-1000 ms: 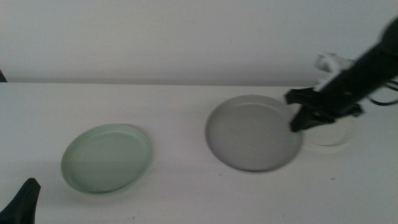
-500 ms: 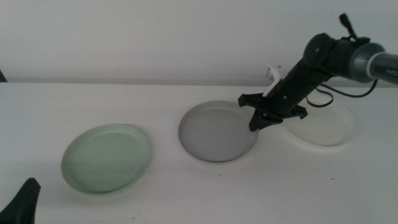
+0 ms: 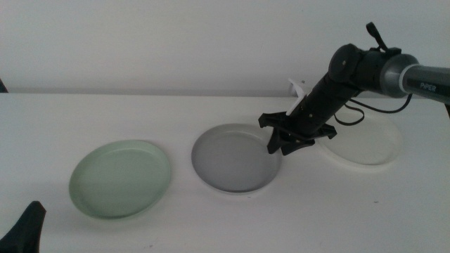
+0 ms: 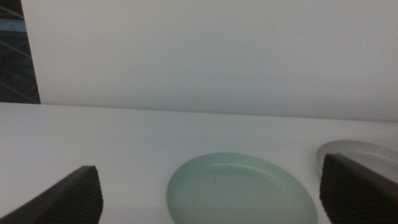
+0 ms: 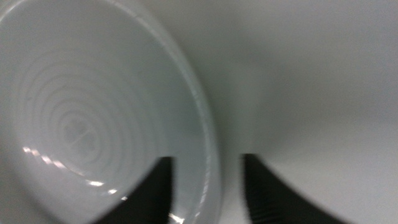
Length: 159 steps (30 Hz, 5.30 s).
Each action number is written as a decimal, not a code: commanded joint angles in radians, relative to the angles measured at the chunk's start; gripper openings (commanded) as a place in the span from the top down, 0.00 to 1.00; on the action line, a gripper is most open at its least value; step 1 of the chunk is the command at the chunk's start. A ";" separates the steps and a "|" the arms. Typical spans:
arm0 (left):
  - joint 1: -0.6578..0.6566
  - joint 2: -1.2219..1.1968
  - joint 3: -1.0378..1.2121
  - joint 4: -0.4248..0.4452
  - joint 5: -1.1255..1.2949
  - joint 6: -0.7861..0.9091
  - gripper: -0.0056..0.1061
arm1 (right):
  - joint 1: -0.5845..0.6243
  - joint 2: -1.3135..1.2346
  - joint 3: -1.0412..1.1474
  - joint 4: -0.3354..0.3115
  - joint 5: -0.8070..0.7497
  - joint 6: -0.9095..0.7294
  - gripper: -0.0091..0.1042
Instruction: Stack the three bowls on top of each other.
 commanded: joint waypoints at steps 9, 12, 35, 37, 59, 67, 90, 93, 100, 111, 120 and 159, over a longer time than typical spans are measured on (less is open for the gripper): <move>0.002 -0.042 0.041 -0.004 -0.018 -0.010 0.11 | -0.146 -0.165 -0.298 -0.059 0.193 0.011 0.30; 0.002 -0.042 0.041 -0.004 -0.018 -0.010 0.11 | -0.268 -0.176 -0.358 -0.182 0.318 0.003 0.30; 0.002 -0.042 0.041 -0.004 -0.018 -0.010 0.11 | -0.483 0.066 -0.184 -0.211 0.227 0.041 0.42; 0.002 -0.042 0.041 -0.004 -0.018 -0.010 0.11 | -0.464 0.075 -0.184 -0.213 0.211 0.041 0.44; 0.002 -0.042 0.041 -0.004 -0.018 -0.010 0.11 | -0.442 0.143 -0.184 -0.238 0.215 0.095 0.94; 0.002 -0.042 0.041 -0.004 -0.018 -0.010 0.11 | -0.517 -0.009 -0.181 -0.073 0.282 -0.014 0.94; 0.002 -0.042 0.041 -0.004 -0.018 -0.010 0.11 | -0.027 -0.041 -0.182 0.007 0.225 0.032 0.94; 0.002 -0.042 0.041 -0.004 -0.018 -0.010 0.11 | -0.009 -0.012 -0.182 0.007 0.215 0.035 0.94; 0.002 -0.042 0.041 -0.004 -0.018 -0.010 0.11 | -0.009 0.014 -0.182 -0.003 0.205 0.047 0.94; 0.002 -0.042 0.041 -0.004 -0.018 -0.010 0.11 | -0.009 0.060 -0.182 -0.002 0.196 0.023 0.93; 0.002 -0.042 0.041 -0.004 -0.018 -0.010 0.11 | -0.013 -0.078 -0.183 -0.038 0.208 -0.016 0.43; 0.002 -0.042 0.041 -0.004 -0.018 -0.010 0.11 | 0.052 -1.270 0.487 -0.251 0.113 -0.117 0.16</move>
